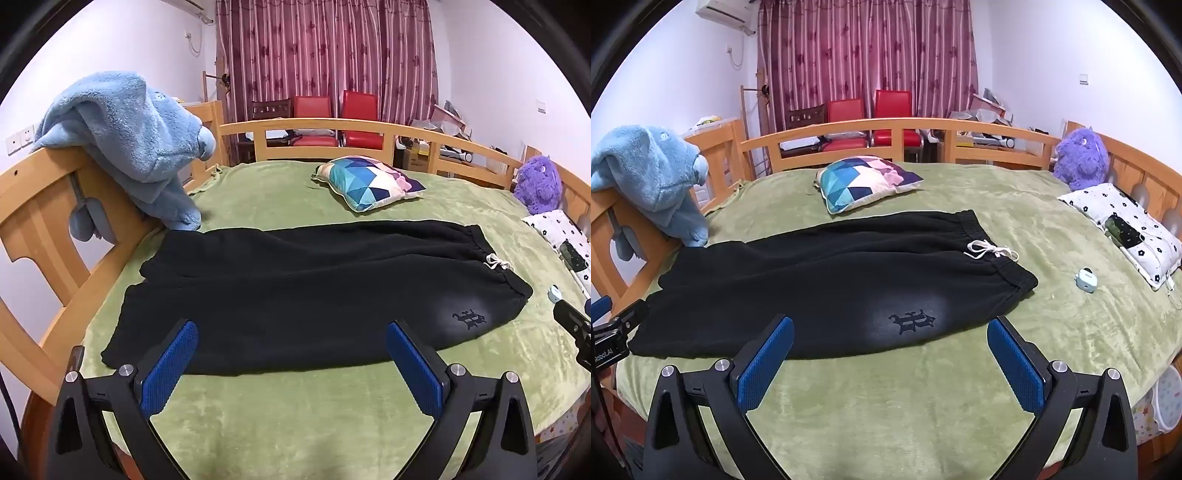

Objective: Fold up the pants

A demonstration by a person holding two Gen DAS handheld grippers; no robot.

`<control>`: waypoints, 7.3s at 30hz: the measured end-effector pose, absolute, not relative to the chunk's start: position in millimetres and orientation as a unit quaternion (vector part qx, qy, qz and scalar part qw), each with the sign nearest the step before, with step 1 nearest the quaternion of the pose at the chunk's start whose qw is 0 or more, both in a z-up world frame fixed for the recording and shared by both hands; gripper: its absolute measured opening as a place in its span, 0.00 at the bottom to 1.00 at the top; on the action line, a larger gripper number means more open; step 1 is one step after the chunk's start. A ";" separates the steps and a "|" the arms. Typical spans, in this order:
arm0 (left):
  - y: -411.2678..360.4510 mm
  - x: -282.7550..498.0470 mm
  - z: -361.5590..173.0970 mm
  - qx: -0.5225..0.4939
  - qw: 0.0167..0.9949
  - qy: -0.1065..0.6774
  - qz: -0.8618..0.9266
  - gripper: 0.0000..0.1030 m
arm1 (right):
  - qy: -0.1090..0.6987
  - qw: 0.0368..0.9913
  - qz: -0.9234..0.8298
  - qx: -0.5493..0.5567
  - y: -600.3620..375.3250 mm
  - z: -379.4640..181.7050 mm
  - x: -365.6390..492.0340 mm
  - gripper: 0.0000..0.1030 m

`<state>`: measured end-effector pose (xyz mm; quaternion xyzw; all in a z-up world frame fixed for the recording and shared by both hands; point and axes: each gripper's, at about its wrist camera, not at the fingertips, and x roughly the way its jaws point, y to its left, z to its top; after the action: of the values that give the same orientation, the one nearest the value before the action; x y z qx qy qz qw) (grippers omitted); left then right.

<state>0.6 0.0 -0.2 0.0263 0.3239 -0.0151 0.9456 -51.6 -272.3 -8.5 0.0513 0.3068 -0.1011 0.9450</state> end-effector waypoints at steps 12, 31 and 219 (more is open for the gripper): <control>14.6 -4.5 3.0 -0.006 0.947 0.320 -0.020 1.00 | 0.303 0.946 -0.096 0.055 -268.3 -3.9 -56.1 1.00; 15.5 -3.8 2.2 -0.013 0.946 0.324 -0.022 1.00 | 0.300 0.948 -0.095 0.049 -257.3 -1.8 -56.3 1.00; 111.5 366.1 -119.7 -0.093 0.926 0.360 0.070 0.11 | 0.334 0.928 -0.077 0.144 -384.4 -105.6 333.0 0.15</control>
<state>366.1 111.5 -119.7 -0.0925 0.3604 0.0699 0.9256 333.0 -384.4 -105.6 0.1436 0.3343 -0.0766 0.9283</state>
